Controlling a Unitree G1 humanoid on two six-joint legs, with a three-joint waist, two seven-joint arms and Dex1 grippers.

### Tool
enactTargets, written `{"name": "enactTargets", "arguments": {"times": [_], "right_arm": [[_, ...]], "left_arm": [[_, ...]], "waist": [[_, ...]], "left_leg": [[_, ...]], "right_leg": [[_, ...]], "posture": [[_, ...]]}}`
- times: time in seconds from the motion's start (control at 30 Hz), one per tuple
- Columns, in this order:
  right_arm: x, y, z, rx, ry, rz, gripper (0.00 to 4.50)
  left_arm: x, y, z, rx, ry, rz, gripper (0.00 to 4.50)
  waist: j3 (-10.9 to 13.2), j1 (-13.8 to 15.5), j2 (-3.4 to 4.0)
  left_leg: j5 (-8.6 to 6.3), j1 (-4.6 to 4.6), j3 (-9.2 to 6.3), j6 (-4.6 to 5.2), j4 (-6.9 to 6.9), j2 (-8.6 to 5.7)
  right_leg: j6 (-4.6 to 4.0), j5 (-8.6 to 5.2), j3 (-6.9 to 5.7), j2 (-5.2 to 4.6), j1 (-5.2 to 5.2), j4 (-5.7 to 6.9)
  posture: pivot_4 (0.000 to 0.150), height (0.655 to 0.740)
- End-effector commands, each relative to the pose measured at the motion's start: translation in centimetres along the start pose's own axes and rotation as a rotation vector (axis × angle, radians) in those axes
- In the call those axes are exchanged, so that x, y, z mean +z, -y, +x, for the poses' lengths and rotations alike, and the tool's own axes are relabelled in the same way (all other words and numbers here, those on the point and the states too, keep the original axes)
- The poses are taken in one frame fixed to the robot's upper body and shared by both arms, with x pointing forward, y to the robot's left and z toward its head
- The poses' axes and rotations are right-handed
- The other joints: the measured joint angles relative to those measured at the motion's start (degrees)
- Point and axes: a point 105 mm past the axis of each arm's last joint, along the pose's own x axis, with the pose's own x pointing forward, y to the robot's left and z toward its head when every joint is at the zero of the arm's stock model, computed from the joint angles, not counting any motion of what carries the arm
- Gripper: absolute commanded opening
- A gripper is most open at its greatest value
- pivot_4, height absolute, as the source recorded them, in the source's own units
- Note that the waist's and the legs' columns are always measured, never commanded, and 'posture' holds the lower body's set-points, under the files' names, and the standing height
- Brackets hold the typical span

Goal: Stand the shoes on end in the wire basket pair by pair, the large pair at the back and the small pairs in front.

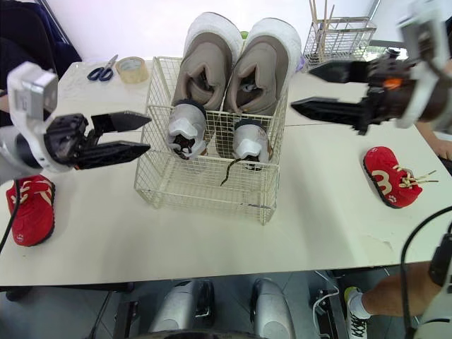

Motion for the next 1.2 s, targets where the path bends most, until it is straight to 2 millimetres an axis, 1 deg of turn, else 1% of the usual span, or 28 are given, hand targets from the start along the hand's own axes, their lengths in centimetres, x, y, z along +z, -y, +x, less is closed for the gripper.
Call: {"name": "enactTargets", "arguments": {"times": [0.03, 0.07, 0.13, 0.17, 0.27, 0.3, 0.37, 0.5, 0.6, 0.73, 0.8, 1.0, 1.2], "right_arm": [[1.6, 0.6, -3.2, -0.161, 0.000, 0.009, 4.50], [1.5, 0.8, -3.9, -0.204, -0.018, 0.026, 4.50], [1.0, 0.9, -4.7, -0.258, -0.045, 0.055, 4.50], [0.2, 1.5, -5.3, -0.327, -0.077, 0.071, 4.50], [-3.1, 3.2, -7.6, -0.536, -0.170, 0.143, 4.50], [-4.4, 3.7, -8.3, -0.596, -0.197, 0.173, 4.50], [-6.2, 3.9, -9.1, -0.656, -0.235, 0.197, 4.50], [-11.5, 4.6, -11.5, -0.799, -0.355, 0.231, 4.50], [-13.9, 4.5, -12.4, -0.841, -0.406, 0.251, 4.50], [-16.2, 4.8, -13.6, -0.894, -0.435, 0.291, 4.50], [-16.9, 5.1, -14.2, -0.921, -0.437, 0.301, 4.50], [-19.8, 6.5, -15.6, -0.975, -0.464, 0.337, 4.50], [-21.4, 7.1, -15.3, -0.931, -0.450, 0.400, 4.50]], "left_arm": [[1.8, 0.2, 0.9, -0.099, 0.037, 0.034, 4.12], [2.3, 0.1, 1.2, -0.122, 0.050, 0.038, 4.12], [2.8, 0.1, 1.5, -0.149, 0.062, 0.038, 4.12], [2.9, 0.1, 1.8, -0.168, 0.060, 0.040, 4.12], [2.9, 0.0, 2.5, -0.199, 0.046, 0.055, 4.12], [2.9, -0.1, 2.7, -0.200, 0.052, 0.056, 4.12], [2.9, -0.1, 2.8, -0.204, 0.059, 0.054, 4.12], [2.3, 0.2, 3.2, -0.214, 0.049, 0.057, 4.12], [2.2, 0.5, 3.3, -0.213, 0.047, 0.055, 4.12], [2.4, 0.9, 3.4, -0.208, 0.057, 0.049, 4.12], [2.3, 1.1, 3.4, -0.202, 0.055, 0.045, 4.12], [1.7, 1.3, 3.7, -0.183, 0.042, 0.014, 4.12], [1.6, 1.7, 3.6, -0.173, 0.034, 0.001, 4.12]], "waist": [[0.01, 0.06, 0.00], [0.00, 0.17, -0.02], [0.00, 0.01, -0.03], [0.00, -0.04, -0.02], [-0.01, -0.03, -0.05], [-0.01, -0.05, -0.05], [-0.01, 0.01, -0.05], [-0.01, 0.05, -0.06], [-0.01, 0.03, -0.06], [-0.01, -0.02, -0.06], [0.00, -0.04, -0.06], [0.00, 0.01, -0.08], [0.00, -0.09, -0.08]], "left_leg": [[0.00, 0.00, 0.00, -0.01, 0.00, 0.00], [0.01, 0.00, 0.00, -0.01, 0.01, 0.00], [0.01, -0.01, -0.01, -0.01, 0.02, -0.01], [0.01, -0.01, 0.00, -0.01, 0.02, -0.01], [0.01, -0.01, 0.04, 0.00, 0.02, 0.00], [0.02, -0.01, 0.04, -0.01, 0.02, -0.01], [0.03, -0.01, 0.04, -0.03, 0.04, -0.01], [0.19, 0.00, -0.02, -0.30, 0.05, -0.01], [0.23, 0.00, -0.04, -0.35, 0.08, -0.02], [0.21, 0.03, -0.03, -0.32, 0.10, -0.02], [0.15, 0.04, -0.04, -0.21, 0.10, -0.02], [0.15, 0.16, -0.03, -0.21, 0.10, -0.02], [0.26, 0.22, -0.01, -0.38, 0.10, -0.02]], "right_leg": [[0.00, 0.00, 0.01, 0.01, -0.01, 0.00], [0.01, 0.00, 0.01, 0.01, 0.00, 0.00], [0.02, -0.01, 0.02, 0.01, 0.02, -0.02], [0.03, -0.01, 0.04, 0.00, 0.02, -0.02], [0.08, -0.02, 0.08, 0.02, 0.02, -0.02], [0.10, -0.03, 0.09, 0.02, 0.02, 0.00], [0.13, -0.05, 0.10, 0.02, 0.02, 0.04], [0.24, -0.11, 0.14, 0.07, 0.03, 0.11], [0.26, -0.11, 0.17, 0.08, 0.04, 0.12], [0.26, -0.11, 0.24, 0.11, 0.04, 0.16], [0.27, -0.11, 0.24, 0.13, 0.04, 0.16], [0.28, -0.12, 0.27, 0.14, 0.16, 0.15], [0.28, -0.12, 0.30, 0.15, 0.18, 0.18]], "posture": [[0.150, 0.7400], [0.150, 0.7400], [0.150, 0.7400], [0.150, 0.7400], [0.150, 0.7400], [0.150, 0.7400], [0.150, 0.7400], [0.150, 0.7400], [0.150, 0.7400], [0.150, 0.7400], [0.150, 0.7400], [0.150, 0.7400], [0.150, 0.7400]]}}
